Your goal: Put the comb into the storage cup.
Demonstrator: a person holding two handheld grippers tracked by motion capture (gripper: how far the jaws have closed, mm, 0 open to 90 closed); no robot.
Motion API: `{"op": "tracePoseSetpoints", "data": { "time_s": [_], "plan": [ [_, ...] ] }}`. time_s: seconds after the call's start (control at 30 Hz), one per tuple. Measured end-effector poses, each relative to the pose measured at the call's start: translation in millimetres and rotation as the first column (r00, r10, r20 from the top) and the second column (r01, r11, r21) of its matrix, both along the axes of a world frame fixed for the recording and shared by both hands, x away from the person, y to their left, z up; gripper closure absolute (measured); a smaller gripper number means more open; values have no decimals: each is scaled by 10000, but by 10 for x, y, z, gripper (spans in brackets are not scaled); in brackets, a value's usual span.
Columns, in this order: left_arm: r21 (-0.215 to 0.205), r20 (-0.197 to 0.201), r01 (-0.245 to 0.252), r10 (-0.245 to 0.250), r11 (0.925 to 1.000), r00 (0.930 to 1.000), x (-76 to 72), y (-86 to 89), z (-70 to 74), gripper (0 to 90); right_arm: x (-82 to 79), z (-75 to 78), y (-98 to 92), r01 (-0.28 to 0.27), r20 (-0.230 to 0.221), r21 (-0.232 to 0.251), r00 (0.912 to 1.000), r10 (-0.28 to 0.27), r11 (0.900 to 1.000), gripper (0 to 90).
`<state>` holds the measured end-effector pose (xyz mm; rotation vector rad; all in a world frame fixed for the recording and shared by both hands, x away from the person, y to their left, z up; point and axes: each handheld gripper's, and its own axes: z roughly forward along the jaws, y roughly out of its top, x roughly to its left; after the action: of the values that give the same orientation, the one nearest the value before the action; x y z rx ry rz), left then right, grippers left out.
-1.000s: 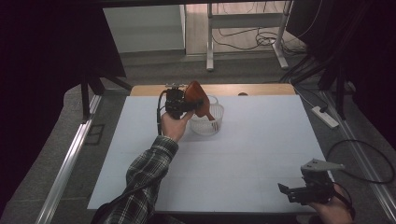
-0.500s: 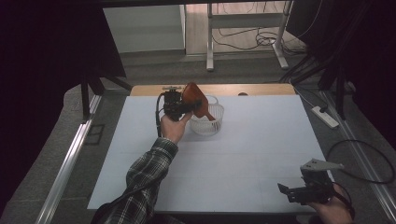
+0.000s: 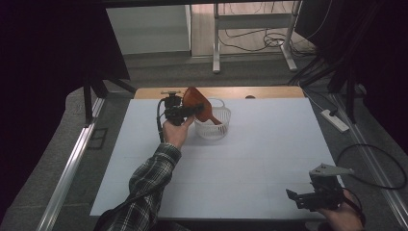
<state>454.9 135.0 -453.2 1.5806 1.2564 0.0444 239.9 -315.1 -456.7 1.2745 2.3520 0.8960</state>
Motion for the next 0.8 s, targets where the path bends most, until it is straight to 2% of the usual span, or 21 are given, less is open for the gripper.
{"op": "tracePoseSetpoints", "data": {
  "time_s": [0.47, 0.73, 0.8],
  "plan": [
    [-604, -283, -177, 160, 9980, 9995, 18, 106, -114, 497, 4, -4, 5, -7, -38, -50, 10000, 6, 10000, 0],
    [-541, -345, -285, 266, 9981, 9991, 21, 113, -131, 470, 6, -5, 7, -3, -55, -75, 10000, 3, 10000, 0],
    [-410, -331, -285, 271, 9988, 9991, 21, 113, -127, 460, 6, -5, 6, 3, -57, -74, 10000, -4, 10000, 0]
  ]
}}
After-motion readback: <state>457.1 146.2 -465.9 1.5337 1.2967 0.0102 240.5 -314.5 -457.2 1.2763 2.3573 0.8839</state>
